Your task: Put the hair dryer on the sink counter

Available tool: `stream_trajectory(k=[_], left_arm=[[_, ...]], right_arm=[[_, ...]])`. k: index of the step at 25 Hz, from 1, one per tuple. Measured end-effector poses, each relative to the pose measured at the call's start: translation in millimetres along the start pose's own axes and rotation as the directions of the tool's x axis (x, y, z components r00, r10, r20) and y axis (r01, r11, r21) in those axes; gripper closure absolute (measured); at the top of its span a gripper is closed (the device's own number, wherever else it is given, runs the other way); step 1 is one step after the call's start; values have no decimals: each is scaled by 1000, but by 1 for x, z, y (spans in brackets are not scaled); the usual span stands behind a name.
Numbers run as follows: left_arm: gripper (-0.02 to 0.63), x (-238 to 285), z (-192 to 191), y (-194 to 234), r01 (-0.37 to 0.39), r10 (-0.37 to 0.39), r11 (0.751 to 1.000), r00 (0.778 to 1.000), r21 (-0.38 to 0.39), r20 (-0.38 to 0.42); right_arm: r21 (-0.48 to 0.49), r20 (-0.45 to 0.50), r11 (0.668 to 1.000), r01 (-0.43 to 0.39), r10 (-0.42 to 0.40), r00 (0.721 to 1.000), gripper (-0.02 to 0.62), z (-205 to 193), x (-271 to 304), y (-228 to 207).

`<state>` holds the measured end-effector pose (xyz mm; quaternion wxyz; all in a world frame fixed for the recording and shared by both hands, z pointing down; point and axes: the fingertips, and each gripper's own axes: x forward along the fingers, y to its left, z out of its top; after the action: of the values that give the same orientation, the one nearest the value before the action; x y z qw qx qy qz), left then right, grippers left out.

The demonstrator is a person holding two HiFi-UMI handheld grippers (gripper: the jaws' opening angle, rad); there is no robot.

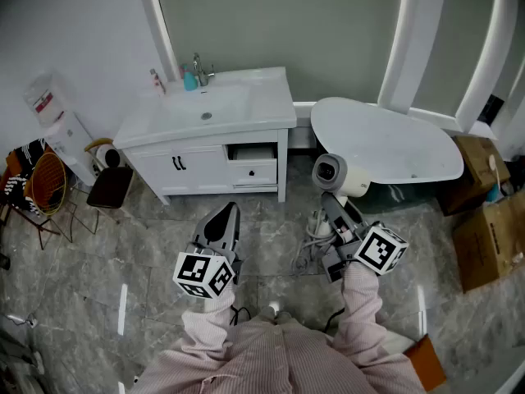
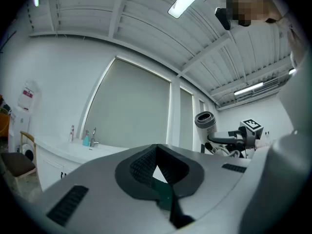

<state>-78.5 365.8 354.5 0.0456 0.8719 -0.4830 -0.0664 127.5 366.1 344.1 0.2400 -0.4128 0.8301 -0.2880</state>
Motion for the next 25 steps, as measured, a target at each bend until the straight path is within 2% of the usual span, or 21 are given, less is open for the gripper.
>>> stream_trajectory(k=[2, 14, 25], left_arm=[[609, 0, 1, 1, -5, 5, 1000, 1000, -2, -3], [607, 5, 1, -3, -25, 25, 1000, 1000, 0, 10], [608, 22, -5, 9, -44, 44, 999, 999, -8, -4]], right_arm=[[-7, -11, 1000, 15, -15, 1000, 433, -1, 0, -1], [-58, -41, 998, -12, 10, 999, 433, 2, 3, 0], [-94, -71, 995, 21, -28, 997, 433, 0, 29, -17]])
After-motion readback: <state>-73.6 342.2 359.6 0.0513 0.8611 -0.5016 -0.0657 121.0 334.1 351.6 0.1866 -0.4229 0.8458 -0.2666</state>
